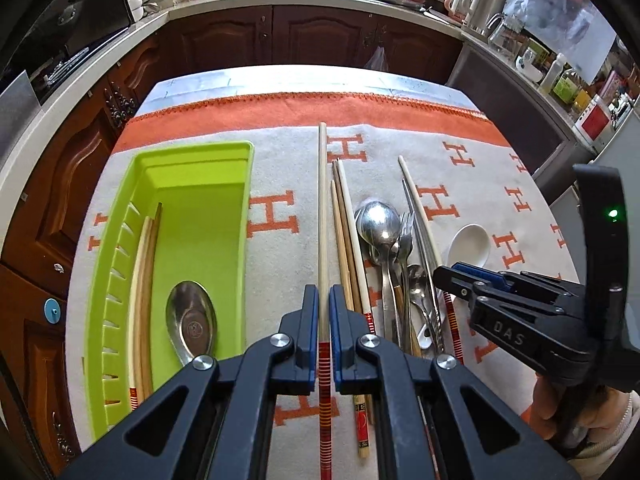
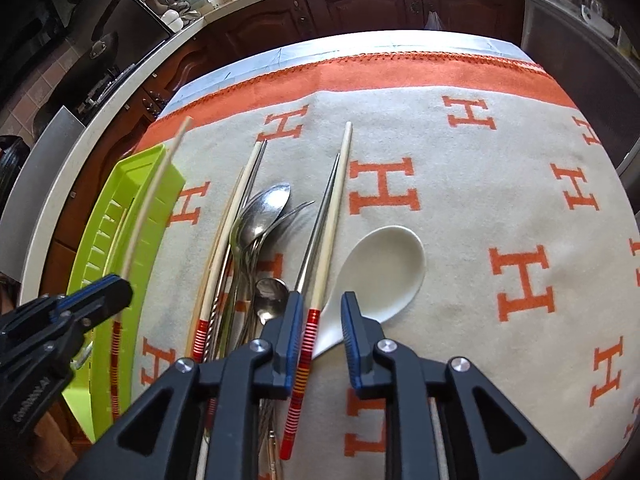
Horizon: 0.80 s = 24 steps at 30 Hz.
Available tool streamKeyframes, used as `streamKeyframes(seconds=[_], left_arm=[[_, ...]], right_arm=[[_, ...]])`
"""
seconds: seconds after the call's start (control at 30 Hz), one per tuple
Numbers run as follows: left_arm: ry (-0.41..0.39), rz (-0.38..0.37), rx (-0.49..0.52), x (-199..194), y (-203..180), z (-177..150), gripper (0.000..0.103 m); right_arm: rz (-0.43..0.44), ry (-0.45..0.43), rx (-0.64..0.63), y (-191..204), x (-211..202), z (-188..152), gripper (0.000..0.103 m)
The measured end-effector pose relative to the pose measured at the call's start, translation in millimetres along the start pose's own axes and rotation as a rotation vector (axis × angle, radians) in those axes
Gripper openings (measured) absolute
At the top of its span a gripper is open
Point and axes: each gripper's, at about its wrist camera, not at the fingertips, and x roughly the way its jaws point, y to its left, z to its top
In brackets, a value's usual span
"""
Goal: Organize utensils
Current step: 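Carry both chopsticks into the green tray and open both tools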
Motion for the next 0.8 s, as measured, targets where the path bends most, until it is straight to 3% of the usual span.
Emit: streamKeyframes(seconds=[0.27, 0.33, 0.5, 0.8], left_arm=[[-0.073, 0.019, -0.042, -45, 32, -1, 0.003], [-0.078, 0.027, -0.060, -49, 42, -4, 0.003], [-0.070, 0.041, -0.096, -50, 62, -13, 0.003], [-0.042, 0.042, -0.135, -47, 90, -34, 0.003]], right_arm=[[-0.126, 0.027, -0.087, 14, 3, -3, 0.018], [-0.115, 0.025, -0.065, 12, 2, -4, 0.006], [-0.069, 0.014, -0.017, 7, -6, -9, 0.005], [-0.002, -0.082, 0.051, 17, -54, -10, 0.005]])
